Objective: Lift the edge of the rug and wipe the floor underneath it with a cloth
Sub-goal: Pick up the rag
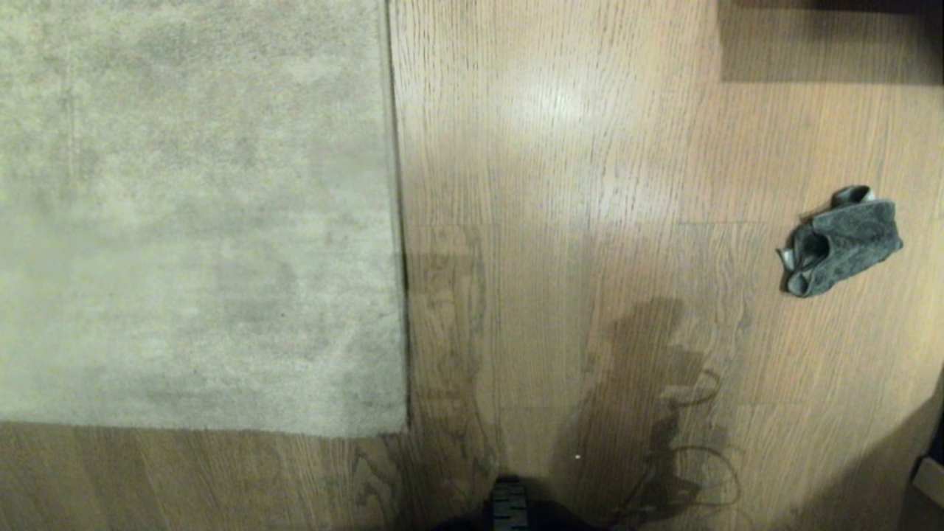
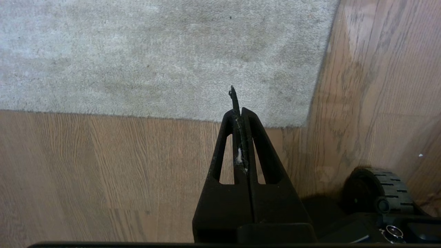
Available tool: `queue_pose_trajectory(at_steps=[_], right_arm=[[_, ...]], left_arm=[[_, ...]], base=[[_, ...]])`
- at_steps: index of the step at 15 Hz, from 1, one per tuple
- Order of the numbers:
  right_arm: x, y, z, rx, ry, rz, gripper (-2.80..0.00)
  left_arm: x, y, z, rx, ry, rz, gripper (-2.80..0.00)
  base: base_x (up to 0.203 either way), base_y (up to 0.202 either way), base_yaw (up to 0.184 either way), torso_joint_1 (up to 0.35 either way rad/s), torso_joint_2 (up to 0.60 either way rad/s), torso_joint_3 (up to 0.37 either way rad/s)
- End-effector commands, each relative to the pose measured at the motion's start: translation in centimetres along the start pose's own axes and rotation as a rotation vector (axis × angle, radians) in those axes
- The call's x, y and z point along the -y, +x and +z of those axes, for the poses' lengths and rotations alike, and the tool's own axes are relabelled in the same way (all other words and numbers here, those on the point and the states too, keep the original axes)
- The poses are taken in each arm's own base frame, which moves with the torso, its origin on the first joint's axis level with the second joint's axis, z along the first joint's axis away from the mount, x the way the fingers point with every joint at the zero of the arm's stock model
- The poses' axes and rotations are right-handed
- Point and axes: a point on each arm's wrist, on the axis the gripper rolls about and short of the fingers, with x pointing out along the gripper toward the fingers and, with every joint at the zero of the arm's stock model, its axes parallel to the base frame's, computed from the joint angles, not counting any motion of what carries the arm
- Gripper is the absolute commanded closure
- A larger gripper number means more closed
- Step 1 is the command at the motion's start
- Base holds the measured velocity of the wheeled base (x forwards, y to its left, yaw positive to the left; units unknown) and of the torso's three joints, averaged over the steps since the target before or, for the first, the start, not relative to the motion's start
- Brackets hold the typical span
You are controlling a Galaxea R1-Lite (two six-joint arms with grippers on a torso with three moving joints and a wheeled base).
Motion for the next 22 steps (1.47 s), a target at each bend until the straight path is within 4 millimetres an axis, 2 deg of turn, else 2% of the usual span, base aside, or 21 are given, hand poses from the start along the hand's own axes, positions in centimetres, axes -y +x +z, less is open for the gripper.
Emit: queue_pose_trajectory(at_steps=[1, 22], right_arm=[[0.0, 0.0, 0.0, 0.0, 0.001, -0.001, 0.0], [0.0, 0.0, 0.0, 0.0, 0.001, 0.0, 0.0]], left_arm=[[0.0, 0.01, 0.0, -0.001, -0.001, 0.001, 0.0], [0.0, 0.01, 0.0, -0.001, -0.001, 0.001, 0.0]], base=[[0.0, 0.0, 0.0, 0.0, 0.0, 0.0], [0.0, 0.0, 0.0, 0.0, 0.0, 0.0]])
